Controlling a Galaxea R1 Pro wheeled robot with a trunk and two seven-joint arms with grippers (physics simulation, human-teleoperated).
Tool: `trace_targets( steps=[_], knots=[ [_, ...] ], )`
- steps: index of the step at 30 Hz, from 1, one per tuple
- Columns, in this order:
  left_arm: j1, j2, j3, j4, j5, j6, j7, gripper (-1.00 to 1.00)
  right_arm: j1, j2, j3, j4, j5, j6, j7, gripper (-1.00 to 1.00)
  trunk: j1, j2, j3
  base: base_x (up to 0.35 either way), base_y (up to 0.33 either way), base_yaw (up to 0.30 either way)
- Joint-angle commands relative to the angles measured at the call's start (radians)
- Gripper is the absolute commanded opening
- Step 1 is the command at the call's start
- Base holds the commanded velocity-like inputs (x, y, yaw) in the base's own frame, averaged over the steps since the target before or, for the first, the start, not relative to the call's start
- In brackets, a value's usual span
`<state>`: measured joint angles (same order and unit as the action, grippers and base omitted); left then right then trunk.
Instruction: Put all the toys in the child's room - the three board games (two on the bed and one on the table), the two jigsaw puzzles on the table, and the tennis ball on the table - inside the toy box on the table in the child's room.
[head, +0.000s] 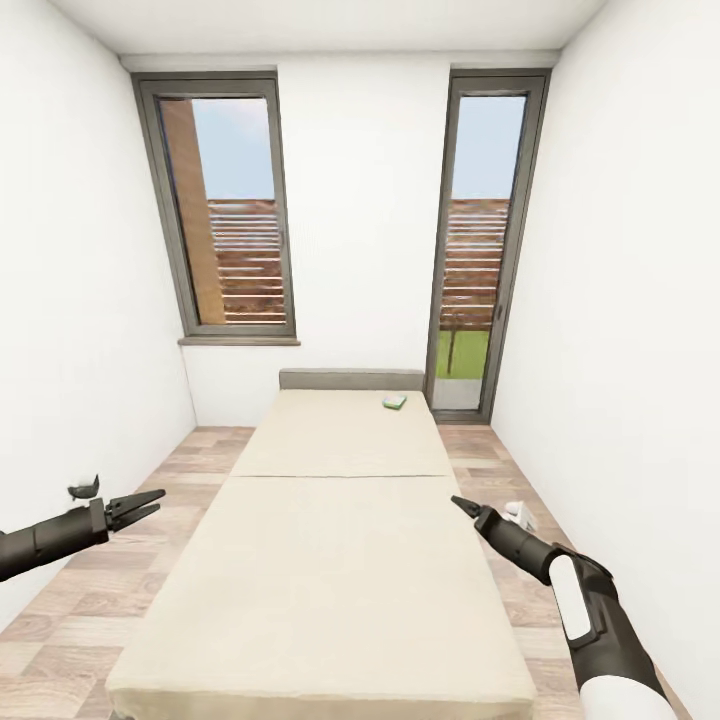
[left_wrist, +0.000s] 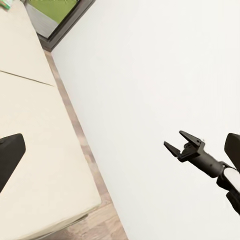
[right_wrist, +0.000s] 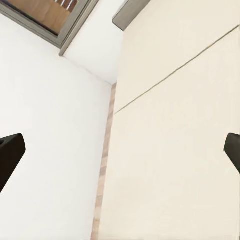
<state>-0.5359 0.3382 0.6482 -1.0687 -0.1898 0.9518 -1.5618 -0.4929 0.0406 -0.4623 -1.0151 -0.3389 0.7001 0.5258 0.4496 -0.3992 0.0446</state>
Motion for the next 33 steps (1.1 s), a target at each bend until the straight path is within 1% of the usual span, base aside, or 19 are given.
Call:
trace_targets(
  steps=[1,6,13,21,33],
  knots=[
    [-0.001,0.000,0.002,0.000,-0.010,0.010,-0.009,1.00,-0.001,0.001,-0.004,0.000,-0.002,0.011,0.003,1.00,0.000,-0.001,0.000,0.000,-0.027,0.000],
    [-0.001,-0.001,0.002,0.000,-0.007,0.010,-0.009,1.00,0.000,0.001,-0.003,0.000,-0.004,0.017,0.021,1.00,0.000,-0.001,0.000,0.000,-0.148,0.000],
    [-0.001,-0.004,0.002,0.000,-0.008,0.010,-0.009,1.00,0.000,0.001,-0.002,0.000,-0.002,0.002,0.072,1.00,0.000,-0.001,0.000,0.000,-0.256,0.000],
    [-0.001,-0.014,0.001,0.000,-0.009,0.009,-0.009,1.00,0.001,0.001,-0.002,0.000,-0.002,-0.001,0.078,1.00,0.000,-0.001,0.000,0.000,-0.278,0.000],
    [-0.001,-0.019,0.001,0.000,-0.010,0.009,-0.009,1.00,0.001,0.001,-0.002,0.002,-0.002,-0.003,0.079,1.00,0.000,-0.001,0.000,0.000,-0.250,0.000]
  ],
)
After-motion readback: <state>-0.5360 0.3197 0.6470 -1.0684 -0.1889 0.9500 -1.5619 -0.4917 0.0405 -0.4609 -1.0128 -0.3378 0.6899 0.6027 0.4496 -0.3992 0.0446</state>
